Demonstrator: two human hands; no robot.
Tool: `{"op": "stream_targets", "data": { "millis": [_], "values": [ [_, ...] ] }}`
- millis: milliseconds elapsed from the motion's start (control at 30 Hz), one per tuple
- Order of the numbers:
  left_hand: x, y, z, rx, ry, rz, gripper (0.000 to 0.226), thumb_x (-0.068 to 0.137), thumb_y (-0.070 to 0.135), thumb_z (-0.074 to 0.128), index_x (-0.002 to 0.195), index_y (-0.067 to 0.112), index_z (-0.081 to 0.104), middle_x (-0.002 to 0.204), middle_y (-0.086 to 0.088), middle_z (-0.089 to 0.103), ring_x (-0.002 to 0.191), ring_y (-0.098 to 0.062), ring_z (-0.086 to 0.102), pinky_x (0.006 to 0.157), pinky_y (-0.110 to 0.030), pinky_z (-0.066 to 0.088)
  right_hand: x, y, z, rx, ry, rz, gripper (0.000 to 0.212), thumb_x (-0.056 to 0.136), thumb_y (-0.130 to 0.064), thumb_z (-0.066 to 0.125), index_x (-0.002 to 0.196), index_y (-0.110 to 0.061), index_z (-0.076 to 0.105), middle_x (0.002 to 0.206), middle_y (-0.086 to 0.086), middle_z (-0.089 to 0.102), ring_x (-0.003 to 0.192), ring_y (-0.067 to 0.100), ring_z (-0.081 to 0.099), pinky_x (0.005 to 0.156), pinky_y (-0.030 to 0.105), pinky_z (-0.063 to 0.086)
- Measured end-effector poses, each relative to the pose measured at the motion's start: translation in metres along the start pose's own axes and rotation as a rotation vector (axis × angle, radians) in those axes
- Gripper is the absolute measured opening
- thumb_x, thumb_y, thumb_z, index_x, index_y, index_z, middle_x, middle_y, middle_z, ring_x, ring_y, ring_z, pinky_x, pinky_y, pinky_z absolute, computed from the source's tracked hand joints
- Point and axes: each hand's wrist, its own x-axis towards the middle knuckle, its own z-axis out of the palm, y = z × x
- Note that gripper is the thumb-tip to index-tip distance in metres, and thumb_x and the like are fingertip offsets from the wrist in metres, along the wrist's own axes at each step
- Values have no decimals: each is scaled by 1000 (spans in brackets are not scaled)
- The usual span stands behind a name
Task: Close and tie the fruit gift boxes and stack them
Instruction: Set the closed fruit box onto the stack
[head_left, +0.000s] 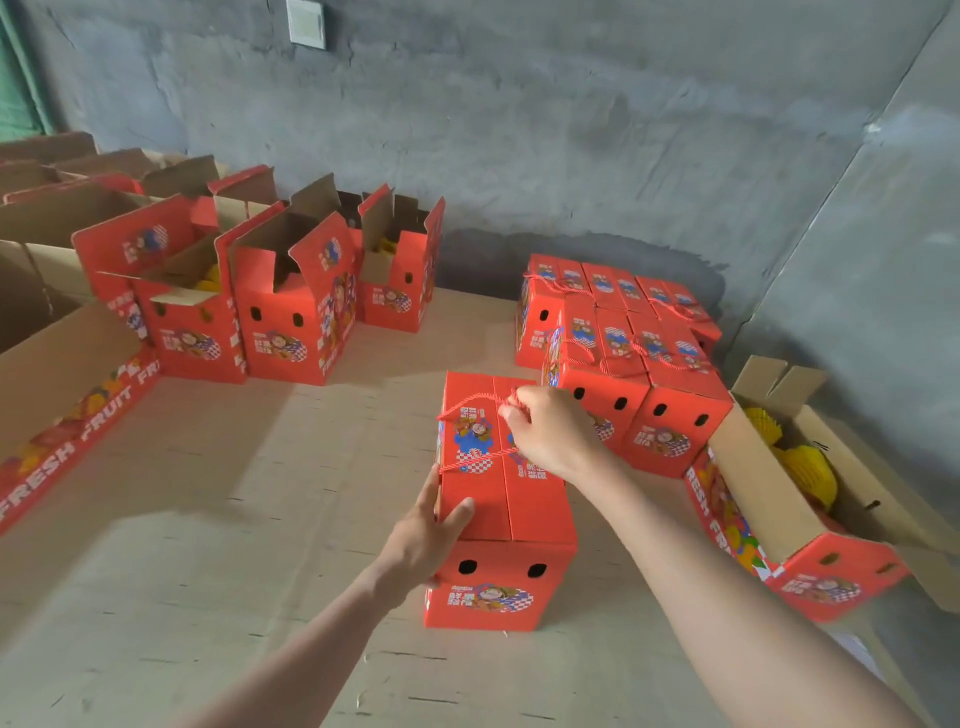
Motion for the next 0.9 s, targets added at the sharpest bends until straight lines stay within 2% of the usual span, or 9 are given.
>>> {"op": "stream_targets", "data": {
  "millis": [67,133,167,300,433,500,633,767,900],
  "values": [
    [-1,-3,2,-11,7,4,61,92,51,48,139,60,10,106,14,63,84,-12,68,59,-46,59,-23,8,17,-300,-90,-69,30,97,-36,47,98,-8,58,105,10,56,101,28,52,84,34,41],
    [-2,-6,4,-39,24,17,48,92,52,48,131,60,21,98,13,66,81,-11,68,63,-46,60,-48,24,36,-339,-226,-11,76,92,-58,42,147,-7,24,152,13,26,139,32,24,113,45,24],
    [-3,-9,5,-50,53,32,36,92,53,47,125,55,31,93,15,65,78,-8,67,65,-46,60,-60,33,44,-273,-284,-3,88,89,-65,40,152,-17,1,160,8,2,146,32,3,118,49,10],
    [-9,-21,20,-127,187,94,27,94,54,36,100,37,56,81,13,71,76,-4,68,71,-37,57,-83,60,72,-379,-330,-194,73,93,-62,35,140,-54,-20,158,-2,-24,144,32,-23,115,52,-4],
    [-9,-25,31,-206,292,135,29,99,42,31,109,63,49,97,11,60,94,-12,62,77,-32,54,-65,64,84,-393,-294,-196,63,96,-59,27,139,-56,-19,158,0,-21,143,35,-22,114,54,-6],
    [5,-20,25,-129,334,173,35,101,34,34,130,48,47,105,3,56,105,-25,56,88,-44,51,-47,66,87,-378,-277,-177,61,97,-57,29,144,-53,-10,159,1,-20,143,35,-21,114,52,-9],
    [54,6,0,161,439,220,40,96,19,49,136,22,51,114,-7,64,106,-27,61,82,-29,47,-1,64,91,-349,-205,-119,58,100,-45,39,149,-45,8,160,6,-13,146,33,-13,115,48,-10],
    [97,34,-6,599,401,341,55,87,4,50,140,16,43,136,-6,42,124,-27,43,98,-31,37,49,59,96,-324,-169,56,56,101,-27,41,150,-36,16,160,9,-8,145,38,-3,117,51,-1],
    [134,37,9,1034,194,254,79,88,5,41,151,12,-6,159,-4,-10,147,-21,-4,118,-38,7,94,75,94,-447,-225,114,70,99,-15,41,152,-31,-1,159,18,-8,142,48,-2,115,56,2]
  ]
}}
